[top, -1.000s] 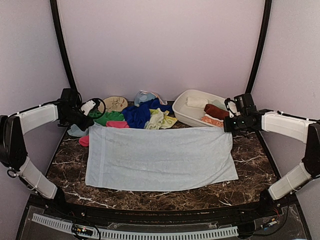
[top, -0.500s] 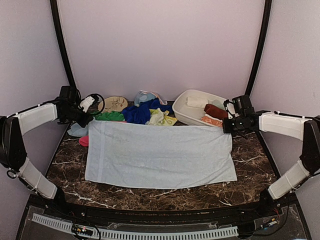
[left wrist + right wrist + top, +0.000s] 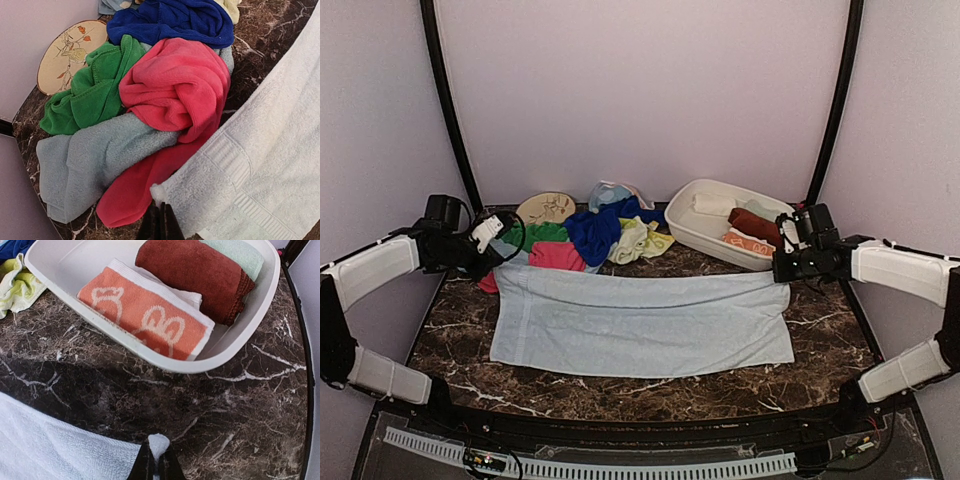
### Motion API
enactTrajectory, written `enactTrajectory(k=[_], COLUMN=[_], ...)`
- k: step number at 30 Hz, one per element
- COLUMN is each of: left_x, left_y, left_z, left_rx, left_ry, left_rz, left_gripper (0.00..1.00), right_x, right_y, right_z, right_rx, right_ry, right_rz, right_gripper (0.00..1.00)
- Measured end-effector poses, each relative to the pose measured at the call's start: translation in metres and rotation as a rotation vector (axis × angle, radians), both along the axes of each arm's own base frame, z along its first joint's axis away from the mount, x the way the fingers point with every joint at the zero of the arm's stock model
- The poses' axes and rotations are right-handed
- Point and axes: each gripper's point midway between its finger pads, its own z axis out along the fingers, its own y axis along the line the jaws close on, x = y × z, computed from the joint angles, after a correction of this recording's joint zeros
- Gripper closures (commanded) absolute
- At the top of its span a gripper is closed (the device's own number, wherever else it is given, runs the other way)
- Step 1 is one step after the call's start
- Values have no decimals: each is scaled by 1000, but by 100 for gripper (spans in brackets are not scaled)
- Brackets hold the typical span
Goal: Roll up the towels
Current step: Fold the towel at the center of the board.
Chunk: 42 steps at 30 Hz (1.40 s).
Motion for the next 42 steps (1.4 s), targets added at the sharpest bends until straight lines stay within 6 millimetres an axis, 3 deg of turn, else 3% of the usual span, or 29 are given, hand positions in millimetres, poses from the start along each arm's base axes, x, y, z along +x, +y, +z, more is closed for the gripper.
enactTrajectory(k=[10,18,29,42], left_x=[-43,-70,-95,-106], left_y=[-4,-2,0,6], left_z=[-16,-31,-57,-68], left_rx=[19,39,66,101], left_ry=[36,61,117,118], left_rz=[-83,-109,-135,-136], left_gripper=[100,100,100,100], right_x=[-40,-63,-87,-110], right_y=[2,-15,-34,-34], right_z=[-14,-33,-53,-62], right_rx=[30,23,121,212], right_ry=[88,180,219,217], right_rz=[-48,-180,-425,-464], right_gripper=[100,100,100,100])
